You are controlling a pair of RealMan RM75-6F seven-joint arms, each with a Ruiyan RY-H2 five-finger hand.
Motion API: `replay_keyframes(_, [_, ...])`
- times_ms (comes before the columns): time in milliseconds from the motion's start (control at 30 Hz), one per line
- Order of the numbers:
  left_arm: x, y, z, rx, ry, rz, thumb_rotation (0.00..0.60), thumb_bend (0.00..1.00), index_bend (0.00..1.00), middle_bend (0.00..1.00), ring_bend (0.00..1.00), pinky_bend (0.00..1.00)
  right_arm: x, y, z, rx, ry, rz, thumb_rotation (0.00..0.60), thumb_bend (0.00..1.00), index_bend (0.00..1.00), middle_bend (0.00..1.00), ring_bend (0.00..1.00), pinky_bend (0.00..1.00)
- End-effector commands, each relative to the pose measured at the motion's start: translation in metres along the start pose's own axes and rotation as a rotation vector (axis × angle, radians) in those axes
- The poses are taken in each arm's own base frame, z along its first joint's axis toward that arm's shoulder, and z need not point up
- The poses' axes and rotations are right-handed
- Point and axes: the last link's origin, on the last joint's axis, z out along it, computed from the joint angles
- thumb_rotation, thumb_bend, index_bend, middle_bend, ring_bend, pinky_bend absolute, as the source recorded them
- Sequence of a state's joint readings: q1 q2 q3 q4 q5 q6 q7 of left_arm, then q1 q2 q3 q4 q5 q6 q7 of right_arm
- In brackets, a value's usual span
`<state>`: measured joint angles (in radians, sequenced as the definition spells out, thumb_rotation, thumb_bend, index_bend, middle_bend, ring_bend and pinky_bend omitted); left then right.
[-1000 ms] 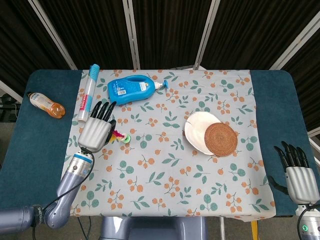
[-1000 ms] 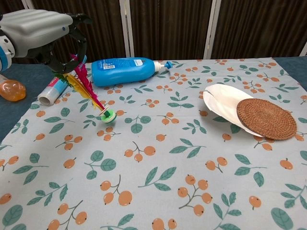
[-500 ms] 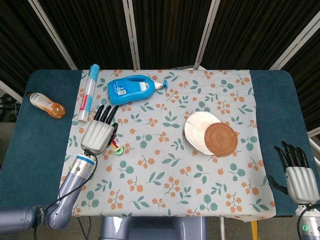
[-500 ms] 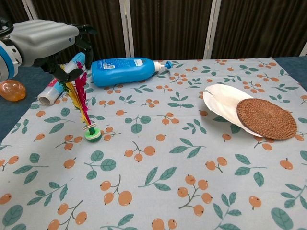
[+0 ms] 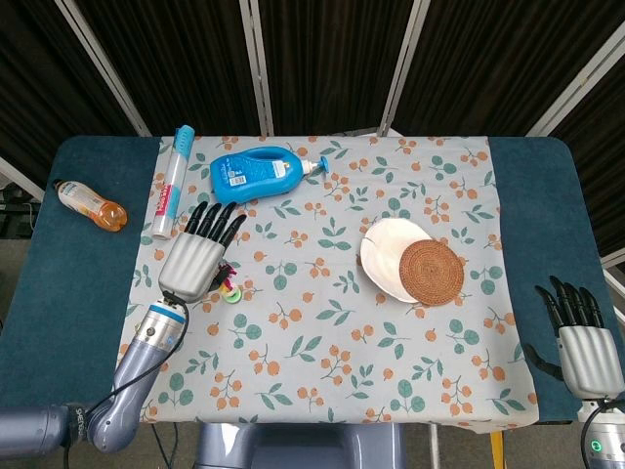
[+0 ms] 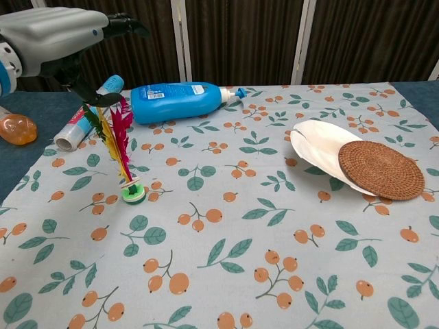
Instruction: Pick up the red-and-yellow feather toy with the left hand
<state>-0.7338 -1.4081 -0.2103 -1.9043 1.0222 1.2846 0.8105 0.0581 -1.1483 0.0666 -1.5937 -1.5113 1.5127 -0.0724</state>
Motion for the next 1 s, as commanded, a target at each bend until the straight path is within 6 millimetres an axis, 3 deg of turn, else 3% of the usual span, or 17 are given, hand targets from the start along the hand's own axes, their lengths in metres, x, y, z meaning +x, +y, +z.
replay_keyframes(33, [0.007,-0.01,-0.01,0.021,0.006,-0.039,0.6,0.35,0.08,0.0,0.0,0.0,0.0,0.0,0.0,-0.001,0.0,-0.001,0.6,0.15,0.11,0.0,0.0,0.0])
replay_keyframes(133, [0.011,-0.022,-0.024,0.049,0.012,-0.079,0.6,0.34,0.08,0.0,0.0,0.0,0.0,0.001,0.0,-0.002,-0.001,-0.001,0.6,0.15,0.11,0.0,0.0,0.0])
replay_keyframes(333, [0.01,-0.065,-0.072,0.121,0.01,-0.097,0.6,0.33,0.08,0.0,0.0,0.0,0.0,0.0,0.0,-0.002,-0.002,-0.004,0.6,0.15,0.11,0.0,0.0,0.0])
replay_keyframes(667, [-0.016,-0.131,-0.162,0.22,0.008,0.012,0.6,0.33,0.07,0.0,0.0,0.0,-0.001,0.0,0.0,-0.013,-0.005,-0.009,0.6,0.15,0.11,0.0,0.0,0.0])
replay_keyframes(800, [-0.022,-0.145,-0.185,0.247,0.025,0.06,0.6,0.33,0.07,0.0,0.0,0.0,-0.001,-0.002,0.0,-0.007,-0.004,-0.013,0.6,0.15,0.11,0.0,0.0,0.0])
replay_keyframes(1000, [-0.029,-0.159,-0.196,0.29,0.027,0.064,0.6,0.33,0.07,0.0,0.0,0.0,-0.001,-0.003,0.0,0.002,-0.005,-0.017,0.6,0.15,0.11,0.0,0.0,0.0])
